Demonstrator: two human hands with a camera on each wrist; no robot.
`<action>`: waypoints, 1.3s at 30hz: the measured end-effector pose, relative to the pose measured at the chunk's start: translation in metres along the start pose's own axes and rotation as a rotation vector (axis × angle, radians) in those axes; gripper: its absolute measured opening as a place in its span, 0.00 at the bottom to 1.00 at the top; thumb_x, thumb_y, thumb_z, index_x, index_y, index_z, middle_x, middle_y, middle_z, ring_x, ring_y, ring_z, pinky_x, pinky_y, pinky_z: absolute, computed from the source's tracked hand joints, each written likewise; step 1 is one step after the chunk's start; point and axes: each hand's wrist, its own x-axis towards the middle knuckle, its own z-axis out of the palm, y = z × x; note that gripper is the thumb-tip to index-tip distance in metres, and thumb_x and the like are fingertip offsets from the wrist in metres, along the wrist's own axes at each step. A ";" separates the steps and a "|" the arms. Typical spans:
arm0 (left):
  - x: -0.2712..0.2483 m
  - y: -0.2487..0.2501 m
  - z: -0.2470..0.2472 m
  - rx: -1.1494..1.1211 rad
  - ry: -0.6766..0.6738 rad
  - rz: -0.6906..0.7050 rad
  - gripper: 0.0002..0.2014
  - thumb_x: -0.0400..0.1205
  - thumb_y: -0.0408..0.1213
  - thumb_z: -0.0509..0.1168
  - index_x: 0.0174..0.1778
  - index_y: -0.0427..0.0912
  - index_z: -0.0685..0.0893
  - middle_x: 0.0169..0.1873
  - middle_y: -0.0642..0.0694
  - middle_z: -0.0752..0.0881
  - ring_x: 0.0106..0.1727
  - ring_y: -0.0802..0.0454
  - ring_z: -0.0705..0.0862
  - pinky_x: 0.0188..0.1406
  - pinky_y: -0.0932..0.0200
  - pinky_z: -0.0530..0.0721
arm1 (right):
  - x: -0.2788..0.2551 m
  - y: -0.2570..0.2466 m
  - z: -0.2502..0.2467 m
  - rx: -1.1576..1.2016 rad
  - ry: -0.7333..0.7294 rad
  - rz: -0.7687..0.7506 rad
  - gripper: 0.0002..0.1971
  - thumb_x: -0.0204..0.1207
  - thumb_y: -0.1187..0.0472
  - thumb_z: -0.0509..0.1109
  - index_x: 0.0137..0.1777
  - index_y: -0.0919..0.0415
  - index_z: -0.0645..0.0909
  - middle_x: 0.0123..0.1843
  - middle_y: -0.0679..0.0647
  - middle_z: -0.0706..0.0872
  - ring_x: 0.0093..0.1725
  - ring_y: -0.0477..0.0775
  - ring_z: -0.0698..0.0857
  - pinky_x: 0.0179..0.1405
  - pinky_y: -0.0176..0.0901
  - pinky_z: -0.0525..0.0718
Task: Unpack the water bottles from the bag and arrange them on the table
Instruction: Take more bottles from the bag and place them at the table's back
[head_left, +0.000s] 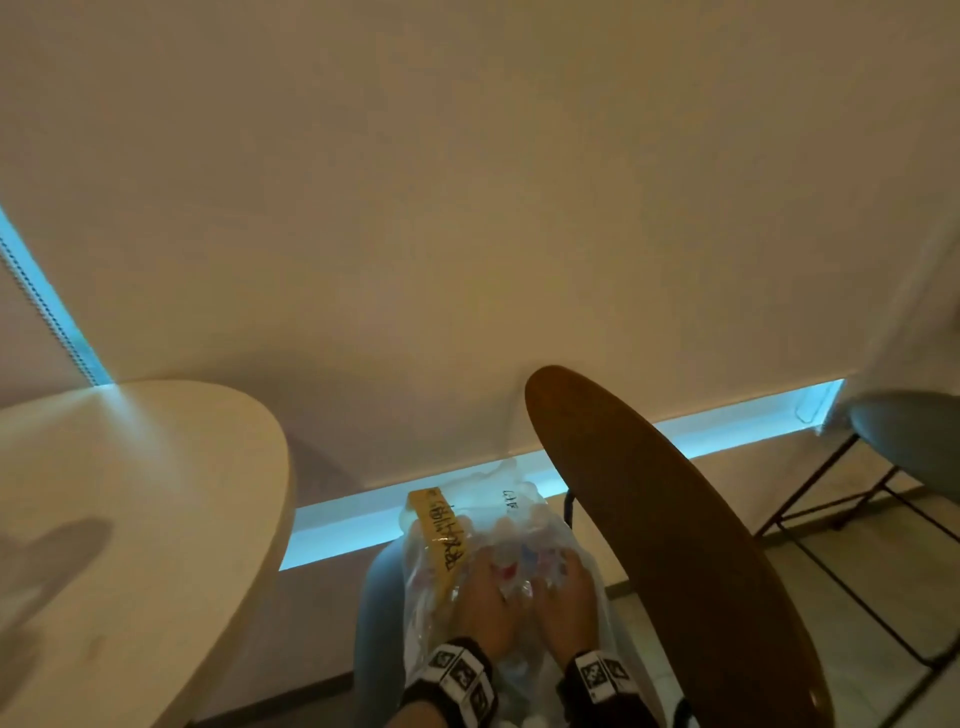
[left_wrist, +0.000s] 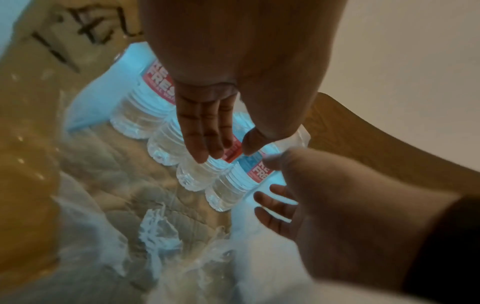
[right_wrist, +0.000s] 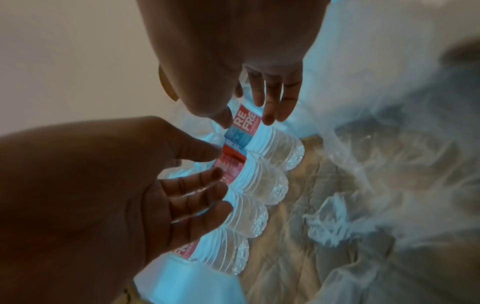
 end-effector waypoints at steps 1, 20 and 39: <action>0.001 -0.001 -0.001 0.015 0.012 0.009 0.19 0.82 0.41 0.68 0.69 0.44 0.79 0.60 0.48 0.86 0.58 0.52 0.83 0.64 0.57 0.81 | 0.004 0.004 0.002 0.012 -0.005 0.006 0.22 0.79 0.43 0.68 0.66 0.56 0.78 0.59 0.51 0.85 0.47 0.38 0.79 0.43 0.22 0.76; 0.015 -0.006 0.003 -0.055 0.029 -0.032 0.30 0.78 0.39 0.75 0.74 0.37 0.74 0.63 0.39 0.85 0.63 0.42 0.85 0.63 0.51 0.82 | 0.016 -0.001 -0.004 0.183 -0.018 -0.095 0.19 0.75 0.65 0.77 0.41 0.43 0.71 0.38 0.39 0.77 0.43 0.42 0.81 0.50 0.38 0.79; -0.014 -0.034 -0.004 0.282 0.005 0.190 0.22 0.84 0.48 0.65 0.75 0.63 0.73 0.80 0.57 0.72 0.82 0.52 0.68 0.82 0.42 0.67 | 0.010 0.027 -0.008 -0.151 -0.122 -0.170 0.33 0.68 0.47 0.82 0.71 0.56 0.77 0.67 0.48 0.80 0.67 0.49 0.81 0.66 0.45 0.81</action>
